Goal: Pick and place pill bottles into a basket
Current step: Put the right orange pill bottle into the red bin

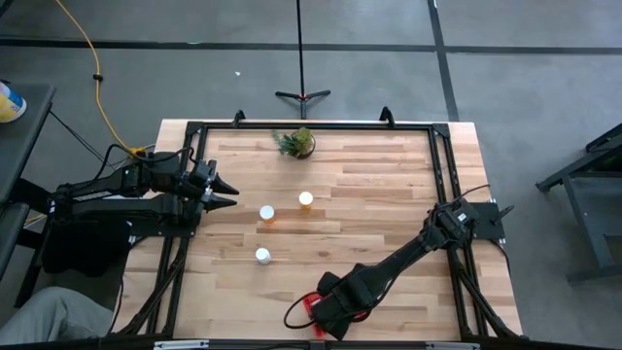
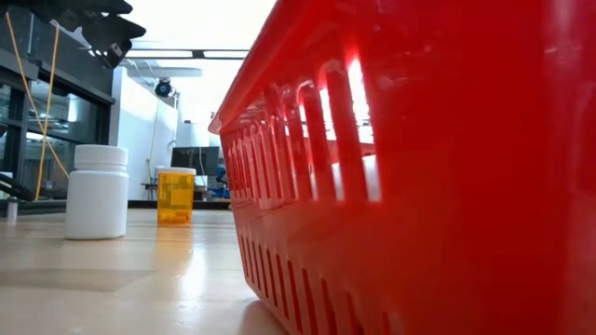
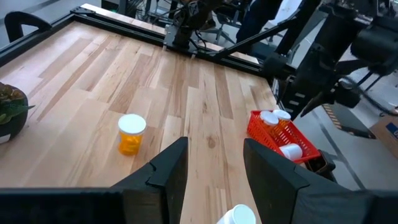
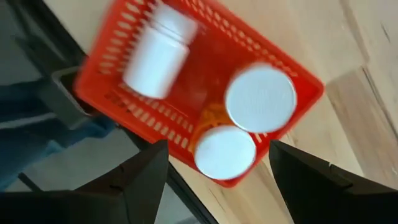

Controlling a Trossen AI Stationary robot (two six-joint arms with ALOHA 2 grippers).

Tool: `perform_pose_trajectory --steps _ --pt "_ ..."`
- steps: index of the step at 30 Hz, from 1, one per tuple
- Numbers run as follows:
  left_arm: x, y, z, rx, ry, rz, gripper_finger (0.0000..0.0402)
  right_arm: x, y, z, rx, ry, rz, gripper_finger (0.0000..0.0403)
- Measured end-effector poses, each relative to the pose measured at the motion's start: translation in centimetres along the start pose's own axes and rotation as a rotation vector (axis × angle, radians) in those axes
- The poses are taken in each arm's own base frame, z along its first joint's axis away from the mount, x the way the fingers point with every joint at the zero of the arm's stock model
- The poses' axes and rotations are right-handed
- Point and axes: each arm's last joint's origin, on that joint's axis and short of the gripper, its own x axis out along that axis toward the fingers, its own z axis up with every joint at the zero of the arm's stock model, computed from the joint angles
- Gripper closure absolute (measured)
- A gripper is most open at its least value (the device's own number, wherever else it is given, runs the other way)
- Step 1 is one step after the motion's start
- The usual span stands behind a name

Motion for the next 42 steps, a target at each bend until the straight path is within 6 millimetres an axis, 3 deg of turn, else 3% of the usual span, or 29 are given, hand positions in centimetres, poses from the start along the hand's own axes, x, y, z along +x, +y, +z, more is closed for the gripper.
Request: perform_pose_trajectory --steps 10,23,42 --pt "0.0 0.0 0.0 -0.004 0.0 0.0 0.0211 -1.3 -0.8 3.7 -0.063 -0.157 0.06 0.0135" --pt "0.0 -0.3 0.4 0.009 -0.037 -0.06 0.0211 -2.0 -2.6 7.7 -0.212 -0.345 -0.029 0.0135" --pt "0.0 -0.3 0.7 -0.08 -0.062 -0.069 0.0211 -3.3 -6.8 13.8 -0.371 -0.34 0.005 0.0135"
